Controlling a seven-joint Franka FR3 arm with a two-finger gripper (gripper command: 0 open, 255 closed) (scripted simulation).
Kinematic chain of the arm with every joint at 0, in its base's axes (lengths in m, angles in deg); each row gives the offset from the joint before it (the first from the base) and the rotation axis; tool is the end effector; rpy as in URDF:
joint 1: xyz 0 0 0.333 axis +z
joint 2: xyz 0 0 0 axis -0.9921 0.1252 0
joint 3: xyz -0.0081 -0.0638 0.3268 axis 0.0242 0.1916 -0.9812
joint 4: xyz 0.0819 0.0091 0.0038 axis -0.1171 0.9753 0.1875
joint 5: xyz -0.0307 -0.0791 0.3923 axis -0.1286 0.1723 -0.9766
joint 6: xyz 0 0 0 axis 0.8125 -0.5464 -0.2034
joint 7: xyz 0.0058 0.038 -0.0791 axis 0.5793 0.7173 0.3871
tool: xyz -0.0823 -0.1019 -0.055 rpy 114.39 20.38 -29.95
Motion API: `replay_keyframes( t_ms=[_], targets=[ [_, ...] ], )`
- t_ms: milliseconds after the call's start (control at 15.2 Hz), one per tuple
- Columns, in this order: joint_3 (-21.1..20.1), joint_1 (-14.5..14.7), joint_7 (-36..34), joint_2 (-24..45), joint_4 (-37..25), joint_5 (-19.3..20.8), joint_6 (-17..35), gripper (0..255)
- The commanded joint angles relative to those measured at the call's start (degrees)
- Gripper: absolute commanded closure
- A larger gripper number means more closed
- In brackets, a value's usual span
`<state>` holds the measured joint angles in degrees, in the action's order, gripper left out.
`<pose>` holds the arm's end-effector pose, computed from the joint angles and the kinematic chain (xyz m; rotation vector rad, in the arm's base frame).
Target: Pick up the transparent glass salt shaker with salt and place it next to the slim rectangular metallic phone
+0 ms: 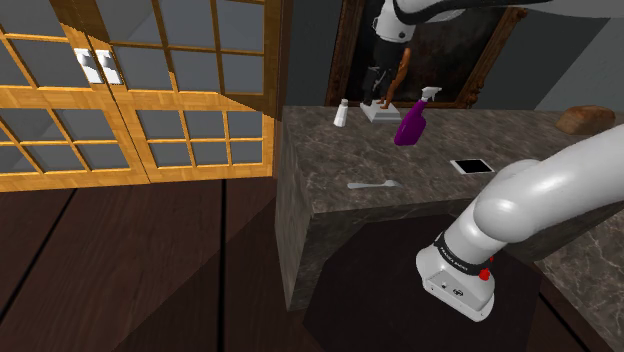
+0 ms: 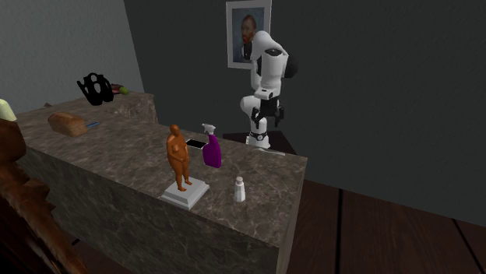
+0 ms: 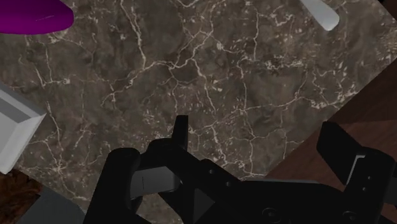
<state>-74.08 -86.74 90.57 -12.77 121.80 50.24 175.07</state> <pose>0.4193 -0.0497 0.4910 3.1255 0.1279 -0.0707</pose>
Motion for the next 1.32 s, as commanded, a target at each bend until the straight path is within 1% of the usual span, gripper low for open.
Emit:
replay_keyframes(
  t_ms=[0,330,660,990,1254],
  targets=[
    [0.5,-0.5,0.2,3.7,-1.3,0.6,2.9,0],
    [2.1,-1.8,0.8,13.1,-6.3,1.6,8.5,0],
    [3.5,-3.1,1.5,22.8,-13.0,2.0,12.7,0],
    [4.7,-4.5,2.3,32.7,-21.5,1.8,15.4,0],
    [5.5,-5.7,2.9,40.7,-29.5,1.2,16.3,0]
  ],
)
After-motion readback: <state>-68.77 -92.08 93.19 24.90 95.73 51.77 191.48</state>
